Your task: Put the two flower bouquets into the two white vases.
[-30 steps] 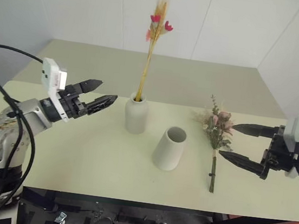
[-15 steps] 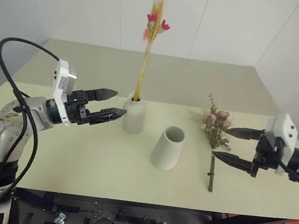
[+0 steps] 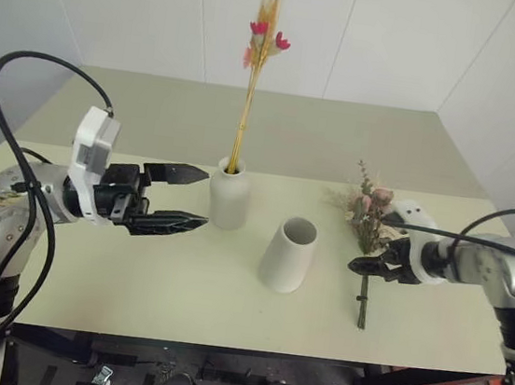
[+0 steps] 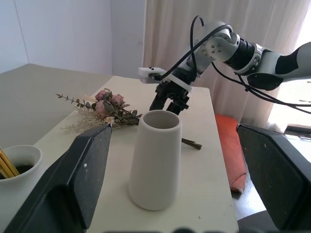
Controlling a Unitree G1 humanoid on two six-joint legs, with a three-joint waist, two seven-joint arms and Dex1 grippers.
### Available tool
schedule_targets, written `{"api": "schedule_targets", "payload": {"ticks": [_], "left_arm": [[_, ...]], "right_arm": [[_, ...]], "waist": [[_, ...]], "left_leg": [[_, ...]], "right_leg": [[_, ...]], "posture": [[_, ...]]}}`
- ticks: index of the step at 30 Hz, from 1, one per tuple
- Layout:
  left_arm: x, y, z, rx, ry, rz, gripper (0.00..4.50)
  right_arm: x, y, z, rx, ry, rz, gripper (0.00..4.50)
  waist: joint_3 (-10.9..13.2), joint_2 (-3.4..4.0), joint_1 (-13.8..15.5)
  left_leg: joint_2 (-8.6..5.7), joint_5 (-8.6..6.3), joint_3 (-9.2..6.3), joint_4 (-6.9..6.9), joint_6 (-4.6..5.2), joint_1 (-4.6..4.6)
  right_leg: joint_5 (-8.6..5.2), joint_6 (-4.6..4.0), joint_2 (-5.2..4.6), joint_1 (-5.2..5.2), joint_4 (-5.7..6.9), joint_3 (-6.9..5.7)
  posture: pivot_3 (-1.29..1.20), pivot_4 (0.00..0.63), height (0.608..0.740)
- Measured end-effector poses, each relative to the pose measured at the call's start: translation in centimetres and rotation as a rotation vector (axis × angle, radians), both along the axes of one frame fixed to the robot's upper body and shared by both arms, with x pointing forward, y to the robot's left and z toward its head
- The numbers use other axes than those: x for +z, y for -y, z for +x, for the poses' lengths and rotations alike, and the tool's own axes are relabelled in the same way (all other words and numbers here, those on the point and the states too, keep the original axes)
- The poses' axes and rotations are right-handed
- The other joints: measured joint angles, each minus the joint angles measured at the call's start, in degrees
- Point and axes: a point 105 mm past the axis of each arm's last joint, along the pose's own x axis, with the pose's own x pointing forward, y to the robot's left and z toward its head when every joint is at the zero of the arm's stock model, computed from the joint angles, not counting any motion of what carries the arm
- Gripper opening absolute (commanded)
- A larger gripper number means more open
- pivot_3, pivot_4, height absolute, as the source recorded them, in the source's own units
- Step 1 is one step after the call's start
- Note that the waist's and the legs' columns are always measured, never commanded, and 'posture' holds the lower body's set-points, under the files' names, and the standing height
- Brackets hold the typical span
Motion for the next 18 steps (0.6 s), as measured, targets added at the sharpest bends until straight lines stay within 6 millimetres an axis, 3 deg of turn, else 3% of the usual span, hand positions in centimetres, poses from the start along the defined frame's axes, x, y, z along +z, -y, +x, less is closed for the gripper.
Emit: {"api": "schedule_targets", "payload": {"ticks": [1, 4, 8, 14, 18], "left_arm": [[0.0, 0.0, 0.0, 0.000, 0.001, 0.000, 4.44], [-0.3, -0.1, 0.0, 0.003, -0.007, 0.001, 4.50], [-0.3, -0.1, 0.0, 0.006, -0.004, 0.001, 4.50], [-0.4, -0.1, -0.1, 0.009, 0.002, 0.000, 4.50], [-0.4, -0.1, 0.0, 0.013, 0.003, 0.000, 4.50]], "right_arm": [[-0.1, 0.1, 0.4, -0.016, -0.001, -0.014, 4.50], [-0.3, -0.2, 1.5, -0.029, 0.019, -0.038, 3.88], [-1.3, 0.0, 2.6, -0.056, 0.032, -0.077, 2.49], [-0.8, 0.4, 3.1, -0.083, 0.065, -0.095, 0.30], [1.1, 0.0, 4.7, -0.173, 0.208, 0.024, 0.21]], "waist": [[0.0, 0.00, 0.0], [0.0, 0.00, -0.2], [0.0, 0.00, -0.3], [0.0, 0.00, -0.3], [0.0, 0.00, -0.5]], "left_leg": [[0.01, 0.00, 0.00, 0.00, 0.00, 0.01], [0.03, 0.00, 0.00, 0.00, 0.00, 0.07], [0.02, 0.00, 0.00, -0.01, 0.00, 0.04], [0.02, 0.00, 0.00, -0.01, 0.00, 0.07], [0.03, 0.00, 0.01, -0.03, 0.00, 0.06]], "right_leg": [[0.00, 0.00, 0.00, 0.01, 0.00, 0.00], [0.00, 0.00, 0.03, 0.04, 0.01, 0.00], [0.00, 0.00, 0.02, 0.01, 0.02, 0.00], [0.01, 0.01, 0.03, 0.02, 0.04, 0.00], [0.02, 0.01, 0.04, 0.01, 0.05, 0.01]], "posture": [[0.00, 0.150, 0.740], [0.00, 0.150, 0.740], [0.00, 0.150, 0.740], [0.00, 0.150, 0.740], [0.00, 0.150, 0.740]]}}
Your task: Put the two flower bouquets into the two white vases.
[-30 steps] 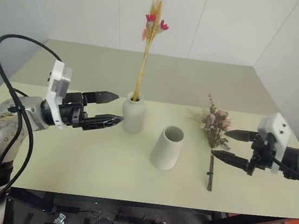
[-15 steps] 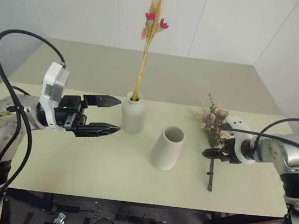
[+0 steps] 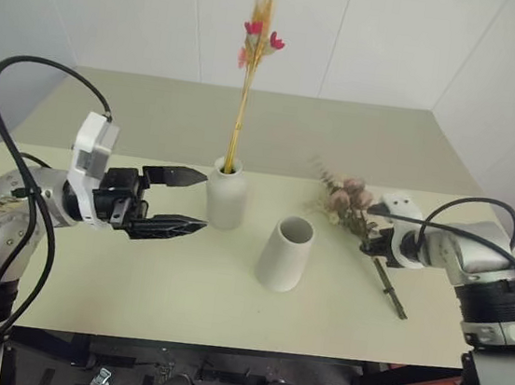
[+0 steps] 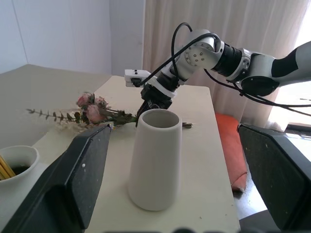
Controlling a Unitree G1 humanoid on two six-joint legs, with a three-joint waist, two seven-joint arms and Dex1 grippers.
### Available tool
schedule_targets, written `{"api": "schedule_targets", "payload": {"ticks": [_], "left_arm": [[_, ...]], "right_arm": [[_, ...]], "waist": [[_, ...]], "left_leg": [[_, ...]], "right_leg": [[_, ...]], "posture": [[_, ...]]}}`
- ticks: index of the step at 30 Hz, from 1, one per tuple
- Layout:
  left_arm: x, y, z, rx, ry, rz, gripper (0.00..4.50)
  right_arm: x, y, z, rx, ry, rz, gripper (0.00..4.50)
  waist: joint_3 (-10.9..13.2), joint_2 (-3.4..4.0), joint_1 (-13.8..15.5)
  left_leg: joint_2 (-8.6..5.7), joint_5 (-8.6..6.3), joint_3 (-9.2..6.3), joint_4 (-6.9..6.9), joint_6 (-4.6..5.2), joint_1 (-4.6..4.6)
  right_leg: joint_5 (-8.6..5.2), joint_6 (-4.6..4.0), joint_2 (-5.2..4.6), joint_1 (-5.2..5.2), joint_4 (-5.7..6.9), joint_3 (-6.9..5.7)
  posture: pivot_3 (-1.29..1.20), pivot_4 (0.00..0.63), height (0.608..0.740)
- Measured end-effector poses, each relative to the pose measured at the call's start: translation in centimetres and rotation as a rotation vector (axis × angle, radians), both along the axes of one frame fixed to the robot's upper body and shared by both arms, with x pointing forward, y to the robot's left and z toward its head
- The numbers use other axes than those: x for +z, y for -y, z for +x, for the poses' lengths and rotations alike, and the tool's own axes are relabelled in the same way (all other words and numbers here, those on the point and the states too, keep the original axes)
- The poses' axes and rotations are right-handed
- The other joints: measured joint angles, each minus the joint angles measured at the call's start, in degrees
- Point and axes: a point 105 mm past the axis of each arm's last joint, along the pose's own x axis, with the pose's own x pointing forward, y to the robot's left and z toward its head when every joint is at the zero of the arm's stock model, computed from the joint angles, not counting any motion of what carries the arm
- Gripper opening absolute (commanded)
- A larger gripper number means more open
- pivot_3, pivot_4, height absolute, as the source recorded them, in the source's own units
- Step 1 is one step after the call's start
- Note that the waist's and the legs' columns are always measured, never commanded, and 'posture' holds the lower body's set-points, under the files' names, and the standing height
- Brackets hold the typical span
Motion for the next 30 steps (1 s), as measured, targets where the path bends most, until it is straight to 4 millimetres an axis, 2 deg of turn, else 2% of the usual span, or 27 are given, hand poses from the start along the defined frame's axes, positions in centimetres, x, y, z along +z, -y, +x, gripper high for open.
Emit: {"api": "schedule_targets", "payload": {"ticks": [3, 5, 7, 10, 13, 16, 18, 22, 28, 30], "left_arm": [[0.0, 0.0, 0.1, 0.004, -0.001, 0.000, 4.50], [0.0, 0.0, 0.1, 0.006, -0.003, 0.000, 4.50], [-0.1, -0.2, 0.2, 0.008, -0.008, -0.001, 4.50], [0.0, -0.2, 0.4, 0.005, -0.008, 0.002, 4.50], [0.2, 0.0, 0.5, -0.010, -0.004, 0.006, 4.50], [0.2, -0.3, 0.7, -0.004, -0.010, 0.012, 4.50], [0.2, -0.3, 0.7, -0.005, -0.011, 0.014, 4.50], [0.3, -0.3, 0.7, -0.011, -0.006, 0.022, 4.50], [0.3, -0.1, 0.8, -0.017, -0.002, 0.034, 4.50], [0.4, -0.1, 0.8, -0.023, 0.001, 0.036, 4.50]], "right_arm": [[3.6, 0.3, 1.5, -0.088, 0.242, 0.120, 0.21], [7.7, -0.1, 1.9, -0.095, 0.485, 0.220, 0.21], [12.2, -1.1, 0.7, -0.040, 0.706, 0.359, 0.21], [17.5, -3.2, -2.0, 0.099, 0.900, 0.619, 0.21], [20.3, -4.8, -4.6, 0.240, 0.982, 0.739, 0.21], [20.2, -6.3, -6.1, 0.353, 0.948, 0.795, 0.21], [18.8, -7.3, -7.0, 0.417, 0.900, 0.804, 0.21], [16.4, -8.6, -7.1, 0.457, 0.807, 0.789, 0.21], [16.3, -10.1, -7.7, 0.519, 0.822, 0.772, 0.21], [15.8, -10.5, -7.8, 0.532, 0.809, 0.771, 0.21]], "waist": [[0.0, 0.00, 0.2], [0.0, 0.05, 0.2], [0.0, 0.06, 0.2], [0.0, 0.07, 0.1], [0.0, 0.08, 0.2], [0.0, 0.08, 0.2], [0.0, 0.08, 0.2], [0.0, 0.08, 0.1], [0.0, 0.08, 0.1], [0.0, 0.08, 0.1]], "left_leg": [[0.00, 0.00, -0.02, -0.04, 0.00, -0.03], [-0.01, 0.00, -0.03, -0.04, 0.00, -0.09], [0.02, 0.00, -0.05, -0.07, 0.00, -0.08], [0.03, 0.00, -0.08, -0.07, 0.00, -0.02], [0.04, 0.00, -0.08, -0.08, 0.00, 0.07], [0.03, 0.00, -0.08, -0.07, 0.00, 0.07], [0.03, 0.00, -0.08, -0.08, 0.00, 0.05], [0.03, 0.00, -0.06, -0.08, 0.00, 0.06], [0.07, 0.00, -0.07, -0.09, 0.00, 0.05], [0.06, 0.00, -0.08, -0.09, 0.00, 0.04]], "right_leg": [[0.00, 0.00, 0.00, -0.03, -0.01, -0.01], [0.00, 0.01, -0.01, -0.09, 0.00, -0.02], [0.00, 0.01, 0.00, -0.09, 0.02, -0.03], [0.01, 0.00, 0.00, -0.04, 0.04, -0.06], [0.01, -0.01, 0.00, 0.06, 0.03, -0.07], [0.01, -0.01, -0.01, 0.06, 0.03, -0.07], [0.00, -0.01, 0.00, 0.05, 0.01, -0.08], [0.00, -0.01, 0.00, 0.03, 0.04, -0.07], [0.00, -0.01, 0.04, 0.01, 0.03, -0.06], [0.00, -0.01, 0.03, 0.01, 0.02, -0.07]], "posture": [[0.00, 0.150, 0.740], [0.00, 0.150, 0.740], [0.00, 0.150, 0.740], [0.00, 0.150, 0.740], [0.00, 0.150, 0.740], [0.00, 0.150, 0.740], [0.00, 0.150, 0.740], [0.00, 0.150, 0.740], [0.00, 0.150, 0.740], [0.00, 0.150, 0.740]]}}
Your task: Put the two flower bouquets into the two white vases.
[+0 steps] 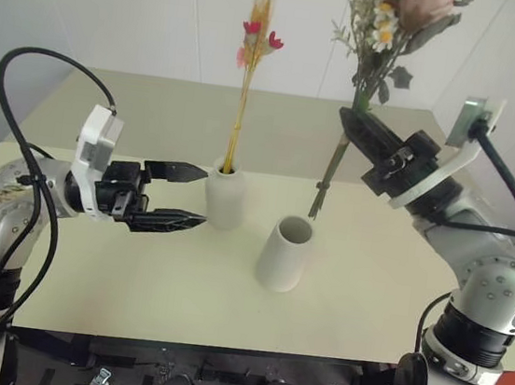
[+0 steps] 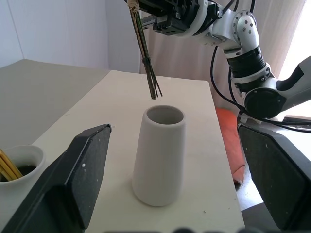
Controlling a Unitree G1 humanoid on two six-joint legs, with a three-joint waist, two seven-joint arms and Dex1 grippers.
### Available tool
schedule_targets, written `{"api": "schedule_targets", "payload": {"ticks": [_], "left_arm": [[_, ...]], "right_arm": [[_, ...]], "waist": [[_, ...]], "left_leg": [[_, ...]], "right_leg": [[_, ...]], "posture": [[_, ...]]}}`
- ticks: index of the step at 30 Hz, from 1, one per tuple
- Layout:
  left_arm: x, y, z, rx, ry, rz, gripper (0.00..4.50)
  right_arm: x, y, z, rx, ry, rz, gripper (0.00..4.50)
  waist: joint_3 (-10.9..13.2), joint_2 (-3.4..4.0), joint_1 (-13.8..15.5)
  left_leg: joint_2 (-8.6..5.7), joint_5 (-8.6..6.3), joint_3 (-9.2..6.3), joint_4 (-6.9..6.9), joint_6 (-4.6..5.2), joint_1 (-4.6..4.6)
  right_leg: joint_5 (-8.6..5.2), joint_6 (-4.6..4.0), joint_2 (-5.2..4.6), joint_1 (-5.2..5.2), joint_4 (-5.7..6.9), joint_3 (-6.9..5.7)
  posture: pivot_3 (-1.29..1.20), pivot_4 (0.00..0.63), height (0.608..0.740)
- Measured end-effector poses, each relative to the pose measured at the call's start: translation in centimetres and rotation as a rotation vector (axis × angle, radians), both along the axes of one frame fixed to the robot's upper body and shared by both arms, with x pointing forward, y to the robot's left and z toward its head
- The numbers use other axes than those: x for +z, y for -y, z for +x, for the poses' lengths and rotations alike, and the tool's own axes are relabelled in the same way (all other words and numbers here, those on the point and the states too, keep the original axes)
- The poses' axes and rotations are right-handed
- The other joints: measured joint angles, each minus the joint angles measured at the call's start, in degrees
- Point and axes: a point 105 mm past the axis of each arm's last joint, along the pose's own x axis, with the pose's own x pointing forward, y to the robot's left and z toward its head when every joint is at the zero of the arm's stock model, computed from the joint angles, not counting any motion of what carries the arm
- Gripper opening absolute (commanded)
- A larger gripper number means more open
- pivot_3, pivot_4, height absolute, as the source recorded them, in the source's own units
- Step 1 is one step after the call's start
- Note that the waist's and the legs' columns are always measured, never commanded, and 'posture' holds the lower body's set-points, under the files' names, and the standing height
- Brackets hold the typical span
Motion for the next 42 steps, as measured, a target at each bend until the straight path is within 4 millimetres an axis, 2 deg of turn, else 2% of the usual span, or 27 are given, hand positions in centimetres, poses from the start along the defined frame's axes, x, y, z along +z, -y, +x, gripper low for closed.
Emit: {"api": "schedule_targets", "payload": {"ticks": [7, 11, 18, 27, 31, 34, 42], "left_arm": [[-0.1, -0.1, 0.2, 0.002, -0.011, -0.002, 4.50], [-0.1, 0.0, 0.2, -0.005, -0.008, 0.004, 4.50], [-0.1, 0.0, 0.2, -0.006, -0.008, 0.007, 4.50], [-0.5, -0.2, 0.8, 0.022, -0.013, 0.024, 4.50], [-0.4, -0.6, 1.6, 0.054, -0.003, 0.026, 4.50], [-0.4, -0.6, 2.3, 0.076, 0.000, 0.014, 4.50], [-1.7, -0.8, 6.0, 0.203, -0.056, -0.019, 4.50]], "right_arm": [[-0.5, -1.0, -1.0, 0.046, 0.019, -0.011, 0.21], [-2.0, -2.0, -1.5, 0.087, -0.003, -0.046, 0.21], [-4.2, -2.1, -1.2, 0.062, -0.005, -0.114, 0.21], [-8.5, -0.8, -2.7, 0.153, -0.074, -0.211, 3.19], [-9.4, 0.1, -3.4, 0.183, -0.082, -0.254, 4.46], [-9.6, 0.7, -3.7, 0.183, -0.079, -0.285, 4.46], [-9.5, 3.6, -4.3, 0.139, -0.060, -0.390, 4.46]], "waist": [[0.0, 0.00, 0.0], [0.0, 0.00, 0.0], [0.0, 0.00, 0.0], [0.0, -0.01, 0.2], [0.0, -0.01, 0.2], [0.0, -0.01, 0.2], [0.0, -0.03, 0.5]], "left_leg": [[0.01, 0.00, 0.00, 0.00, 0.00, 0.00], [0.00, 0.00, 0.00, 0.00, 0.00, 0.02], [0.01, 0.00, 0.01, 0.00, 0.00, 0.01], [-0.01, 0.00, 0.00, 0.00, 0.00, 0.03], [0.00, 0.00, 0.00, 0.00, 0.00, 0.05], [-0.01, 0.00, 0.00, 0.00, 0.00, 0.05], [-0.03, 0.00, -0.01, 0.02, 0.00, 0.03]], "right_leg": [[0.00, 0.00, 0.00, 0.00, 0.00, -0.01], [0.00, 0.00, 0.00, 0.01, 0.00, 0.00], [-0.01, 0.00, 0.01, 0.00, 0.00, -0.01], [-0.02, 0.01, 0.01, 0.03, -0.02, -0.01], [-0.02, 0.02, 0.02, 0.05, -0.02, -0.01], [-0.02, 0.03, 0.01, 0.05, -0.03, 0.00], [-0.02, 0.03, 0.01, 0.08, -0.04, -0.02]], "posture": [[0.00, 0.150, 0.740], [0.00, 0.150, 0.740], [0.00, 0.150, 0.740], [0.00, 0.150, 0.740], [0.00, 0.150, 0.740], [0.00, 0.150, 0.740], [0.00, 0.150, 0.740]]}}
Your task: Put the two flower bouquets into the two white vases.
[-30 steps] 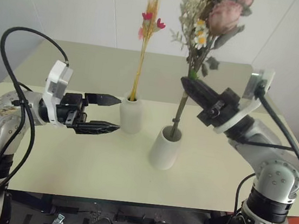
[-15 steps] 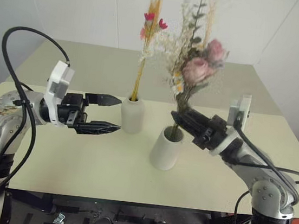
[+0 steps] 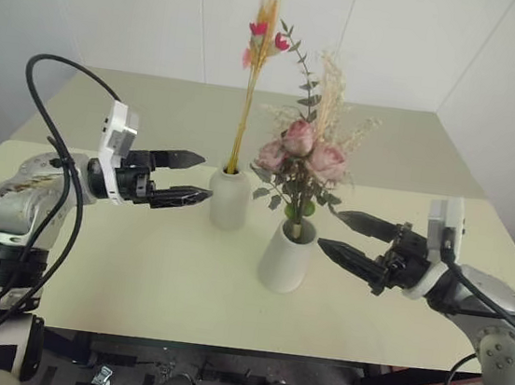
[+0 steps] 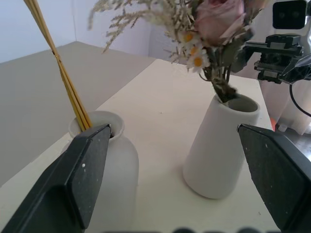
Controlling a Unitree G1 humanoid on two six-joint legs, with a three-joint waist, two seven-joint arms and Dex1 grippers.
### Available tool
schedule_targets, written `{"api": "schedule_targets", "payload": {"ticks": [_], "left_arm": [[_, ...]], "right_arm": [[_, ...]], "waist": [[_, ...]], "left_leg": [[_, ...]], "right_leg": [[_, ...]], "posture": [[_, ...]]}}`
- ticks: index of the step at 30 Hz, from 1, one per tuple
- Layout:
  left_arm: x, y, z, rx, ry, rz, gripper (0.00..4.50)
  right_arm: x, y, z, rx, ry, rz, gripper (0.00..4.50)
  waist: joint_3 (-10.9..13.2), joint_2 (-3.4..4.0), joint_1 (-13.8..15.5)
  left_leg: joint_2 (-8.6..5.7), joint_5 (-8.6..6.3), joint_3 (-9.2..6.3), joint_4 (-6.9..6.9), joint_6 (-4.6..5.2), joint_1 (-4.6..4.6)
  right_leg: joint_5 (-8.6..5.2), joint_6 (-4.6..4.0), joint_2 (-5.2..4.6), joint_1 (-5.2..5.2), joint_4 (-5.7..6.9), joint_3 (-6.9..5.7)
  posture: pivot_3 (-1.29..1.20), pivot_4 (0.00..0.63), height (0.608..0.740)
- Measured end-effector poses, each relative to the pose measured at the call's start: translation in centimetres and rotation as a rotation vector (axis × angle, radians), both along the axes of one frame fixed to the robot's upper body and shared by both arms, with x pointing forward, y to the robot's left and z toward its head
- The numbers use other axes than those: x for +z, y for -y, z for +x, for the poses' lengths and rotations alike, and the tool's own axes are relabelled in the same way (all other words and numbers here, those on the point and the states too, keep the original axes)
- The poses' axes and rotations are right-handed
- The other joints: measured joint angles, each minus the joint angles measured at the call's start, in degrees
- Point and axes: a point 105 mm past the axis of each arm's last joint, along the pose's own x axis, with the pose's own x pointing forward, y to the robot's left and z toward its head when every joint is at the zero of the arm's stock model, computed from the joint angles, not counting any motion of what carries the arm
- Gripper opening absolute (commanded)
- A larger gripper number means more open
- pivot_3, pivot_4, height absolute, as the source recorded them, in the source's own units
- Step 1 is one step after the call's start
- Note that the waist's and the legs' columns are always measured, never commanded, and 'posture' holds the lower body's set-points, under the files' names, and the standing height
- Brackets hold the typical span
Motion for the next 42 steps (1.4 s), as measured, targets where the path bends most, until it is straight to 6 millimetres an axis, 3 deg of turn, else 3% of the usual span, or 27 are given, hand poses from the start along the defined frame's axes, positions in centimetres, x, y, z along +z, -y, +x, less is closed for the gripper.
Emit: {"api": "schedule_targets", "payload": {"ticks": [3, 11, 20, 28, 32, 36, 42], "left_arm": [[0.5, 0.9, 2.1, 0.036, -0.006, -0.019, 4.50], [2.2, 2.8, 6.3, 0.086, 0.027, -0.033, 4.50], [2.6, 5.3, 7.6, -0.024, 0.016, -0.055, 4.50], [2.9, 5.3, 6.4, -0.140, 0.036, -0.038, 4.50], [3.3, 2.2, 4.9, -0.126, 0.061, -0.032, 4.50], [1.2, -0.8, 2.8, -0.056, 0.007, 0.009, 4.50], [0.7, -4.5, -2.1, 0.054, -0.001, 0.052, 4.50]], "right_arm": [[-0.1, 1.0, -0.2, -0.018, -0.002, -0.026, 4.46], [0.3, 1.4, -0.5, -0.030, 0.026, -0.026, 4.46], [0.3, 1.3, -0.9, -0.057, 0.040, -0.021, 4.46], [0.1, 1.5, -1.0, -0.085, 0.033, -0.020, 4.46], [0.2, 1.7, -1.0, -0.093, 0.036, -0.019, 4.46], [0.2, 1.8, -1.0, -0.089, 0.037, -0.023, 4.46], [0.2, 2.7, -0.6, -0.087, 0.028, -0.075, 4.46]], "waist": [[0.0, -0.02, 0.6], [0.0, -0.03, 1.1], [0.0, -0.04, 1.1], [0.0, -0.04, 0.8], [0.0, -0.03, -0.1], [0.0, -0.02, -0.5], [0.0, -0.03, -0.2]], "left_leg": [[-0.02, 0.00, -0.04, 0.06, 0.00, 0.00], [-0.06, 0.00, -0.03, 0.05, 0.00, -0.03], [-0.07, 0.00, -0.05, 0.05, 0.00, -0.09], [-0.06, 0.00, -0.05, 0.05, 0.00, -0.09], [-0.02, 0.00, -0.05, 0.04, 0.00, -0.05], [0.02, 0.00, -0.04, 0.04, 0.00, 0.01], [0.02, 0.00, -0.03, 0.04, 0.00, 0.01]], "right_leg": [[0.01, 0.01, 0.01, 0.04, 0.01, -0.04], [0.01, 0.02, 0.00, 0.02, 0.00, -0.02], [0.01, 0.02, -0.01, 0.00, -0.02, -0.03], [0.01, 0.02, -0.01, -0.01, 0.00, -0.03], [0.00, 0.02, -0.01, -0.01, 0.04, -0.01], [0.01, 0.02, 0.00, 0.00, 0.08, 0.01], [0.00, 0.02, -0.04, 0.03, 0.03, -0.02]], "posture": [[0.00, 0.150, 0.740], [0.00, 0.150, 0.740], [0.00, 0.150, 0.740], [0.00, 0.150, 0.740], [0.00, 0.150, 0.740], [0.00, 0.150, 0.740], [0.00, 0.150, 0.740]]}}
